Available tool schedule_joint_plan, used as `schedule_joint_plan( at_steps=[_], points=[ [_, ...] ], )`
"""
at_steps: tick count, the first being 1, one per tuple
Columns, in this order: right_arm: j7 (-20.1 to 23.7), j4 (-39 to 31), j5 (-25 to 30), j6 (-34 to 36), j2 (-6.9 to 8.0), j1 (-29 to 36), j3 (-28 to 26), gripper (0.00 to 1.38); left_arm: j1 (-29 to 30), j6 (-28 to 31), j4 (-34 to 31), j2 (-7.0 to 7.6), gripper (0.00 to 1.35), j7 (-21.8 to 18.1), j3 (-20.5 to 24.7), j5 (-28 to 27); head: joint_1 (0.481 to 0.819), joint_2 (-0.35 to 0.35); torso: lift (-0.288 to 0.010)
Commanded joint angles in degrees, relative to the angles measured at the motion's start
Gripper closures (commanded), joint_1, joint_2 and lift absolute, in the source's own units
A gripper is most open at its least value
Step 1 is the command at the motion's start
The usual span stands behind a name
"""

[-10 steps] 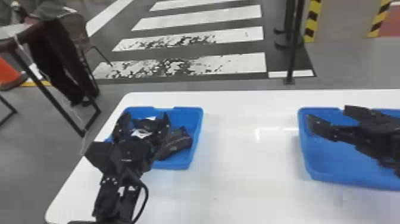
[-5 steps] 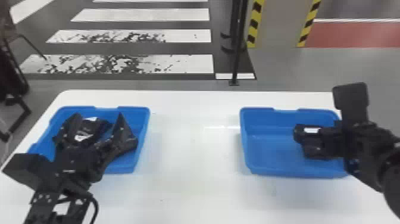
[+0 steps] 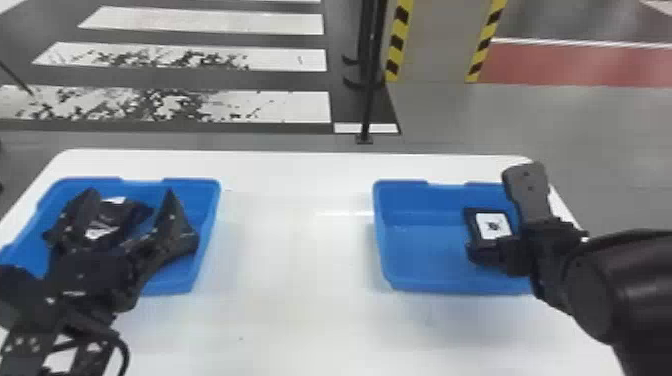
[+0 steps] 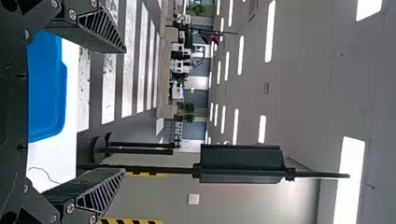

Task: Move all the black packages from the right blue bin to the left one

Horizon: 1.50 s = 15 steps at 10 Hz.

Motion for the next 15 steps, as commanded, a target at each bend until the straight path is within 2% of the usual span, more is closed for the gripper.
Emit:
schedule_joint_plan(
  at_steps=[1,5,7,10,11,12,13,15],
  points=[
    [0.01,3.20,-0.25,0.23,0.26,-1.48,-0.27,0.15,-0.12,-0.11,0.00,0.13,0.17,-0.06,-0.31,0.00,0.695,-0.067,-0.173],
    [0.09,9.67,-0.36,-3.70,1.14,-4.58,-0.38,0.15,-0.12,-0.81,0.00,0.40,0.17,-0.15,-0.99,0.11,0.695,-0.083,-0.173],
    [0.27,12.76,-0.82,-4.55,1.84,-5.42,-2.32,0.15,0.17,-1.94,0.00,0.40,0.17,-0.15,-1.11,0.80,0.695,-0.092,-0.173],
    [0.88,14.73,-1.39,-5.25,1.76,-5.70,-3.24,0.16,0.45,-1.94,0.00,0.49,0.17,-0.24,-1.34,1.03,0.695,-0.104,-0.173],
    [1.68,15.85,-1.85,-5.67,1.76,-5.84,-4.04,0.36,0.45,-1.94,0.00,0.49,0.17,-0.24,-1.34,1.03,0.695,-0.109,-0.173],
    [2.11,16.84,-3.11,-5.67,1.76,-6.12,-4.49,0.98,0.45,-1.80,0.14,0.49,0.17,-0.33,-1.22,1.03,0.695,-0.110,-0.173],
    [2.20,16.98,-3.91,-6.66,1.76,-5.98,-4.61,1.19,0.45,-1.80,0.28,0.49,0.17,-0.33,-1.22,1.26,0.695,-0.111,-0.173],
    [4.05,18.67,-4.59,-9.89,1.76,-5.98,-4.95,1.19,0.45,-1.80,0.28,0.57,0.17,-0.33,-1.22,1.48,0.695,-0.103,-0.173]
  ],
)
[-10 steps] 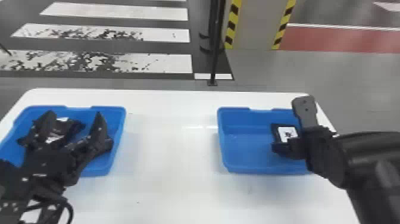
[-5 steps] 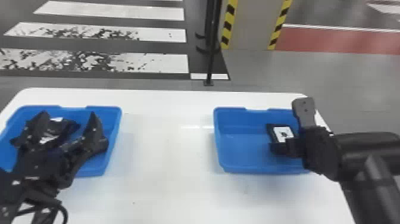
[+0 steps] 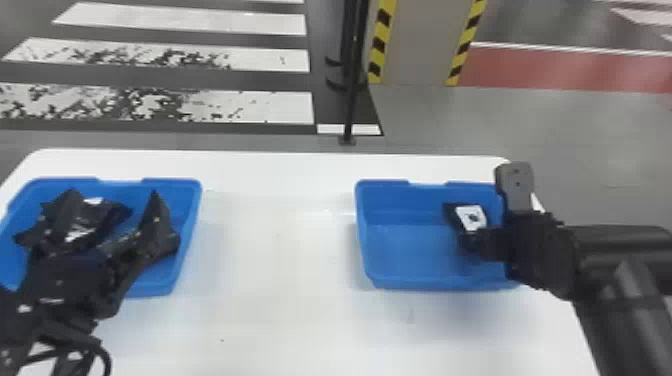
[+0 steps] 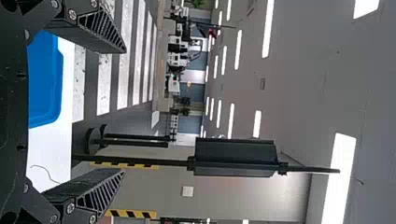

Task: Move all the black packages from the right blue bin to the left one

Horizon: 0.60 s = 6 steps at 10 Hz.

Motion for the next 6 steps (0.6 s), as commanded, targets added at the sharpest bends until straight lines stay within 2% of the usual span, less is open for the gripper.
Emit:
schedule_joint_plan(
  at_steps=[1,4,6],
  points=[
    [1.11,1.32,-0.62,-2.86,0.01,0.30,-0.62,1.19,0.00,-0.14,0.14,0.03,0.17,0.00,0.11,0.23,0.695,-0.099,-0.173],
    [5.33,1.18,-4.73,-8.20,-0.08,1.57,-0.85,1.19,0.00,-0.84,0.28,-0.05,0.17,0.00,0.00,0.46,0.695,-0.081,-0.173],
    [8.23,-2.48,-9.19,-9.75,-0.17,3.96,-0.62,1.19,-0.14,-1.40,0.28,-0.14,0.17,0.00,-0.12,0.57,0.695,-0.063,-0.173]
  ],
)
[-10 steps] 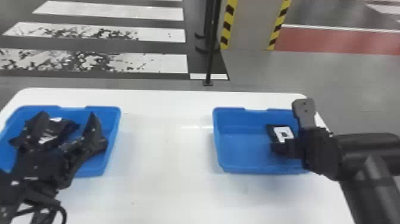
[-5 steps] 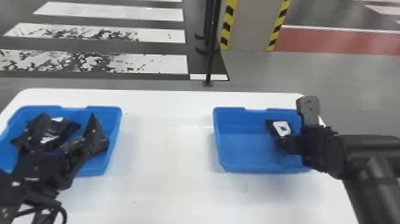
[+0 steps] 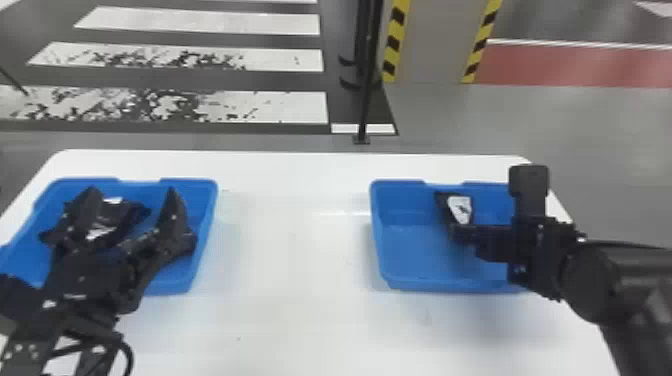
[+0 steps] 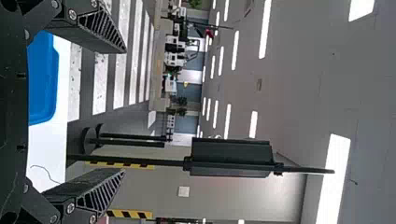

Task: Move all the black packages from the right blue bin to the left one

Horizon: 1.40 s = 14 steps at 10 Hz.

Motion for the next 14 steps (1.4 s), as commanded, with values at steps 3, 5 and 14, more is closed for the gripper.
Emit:
schedule_joint_plan(
  at_steps=[3,5,14],
  points=[
    [4.20,-10.20,-9.61,-3.33,-0.75,5.63,2.62,1.19,-0.02,-3.06,0.00,-0.06,0.17,0.09,-0.73,3.05,0.695,0.028,-0.173],
    [8.94,-14.98,-14.87,-9.51,-1.45,7.60,5.02,1.19,-0.16,-5.59,0.00,0.64,0.17,0.09,-4.27,9.10,0.695,0.088,-0.173],
    [19.31,-9.21,-25.15,-24.70,-4.61,-0.70,25.70,1.19,-3.82,2.70,-1.69,3.72,0.17,-0.70,-16.38,14.93,0.695,0.161,-0.173]
  ],
)
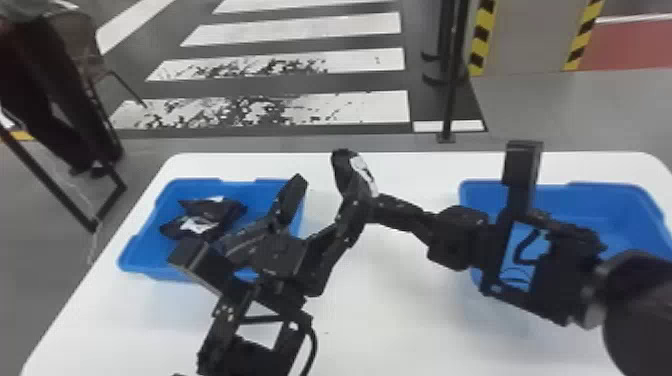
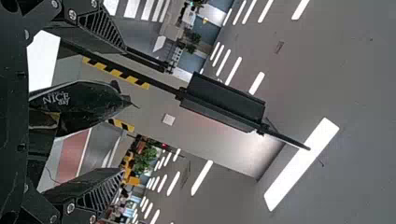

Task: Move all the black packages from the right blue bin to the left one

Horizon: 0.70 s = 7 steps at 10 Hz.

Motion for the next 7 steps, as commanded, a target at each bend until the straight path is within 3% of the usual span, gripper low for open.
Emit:
schedule_joint_plan(
  at_steps=[1,5,6,7],
  points=[
    [0.17,-0.19,-1.49,-0.27,-0.38,-0.83,2.60,1.19,-0.05,0.63,0.00,-0.16,0.17,0.00,0.26,-0.47,0.695,0.183,-0.173],
    [0.43,-1.32,-3.08,-0.97,-0.91,-1.25,6.03,1.19,0.09,1.05,0.00,-0.42,0.17,0.00,1.29,-1.84,0.695,0.241,-0.173],
    [0.52,-1.46,-3.31,-1.26,-0.91,-1.25,6.03,1.19,0.23,0.91,0.00,-0.69,0.33,0.00,1.98,-2.98,0.695,0.249,-0.173],
    [0.61,-1.46,-3.31,-1.82,-1.00,-1.11,6.03,1.19,0.51,1.75,0.00,-0.77,0.97,0.00,2.43,-3.44,0.695,0.254,-0.173]
  ],
)
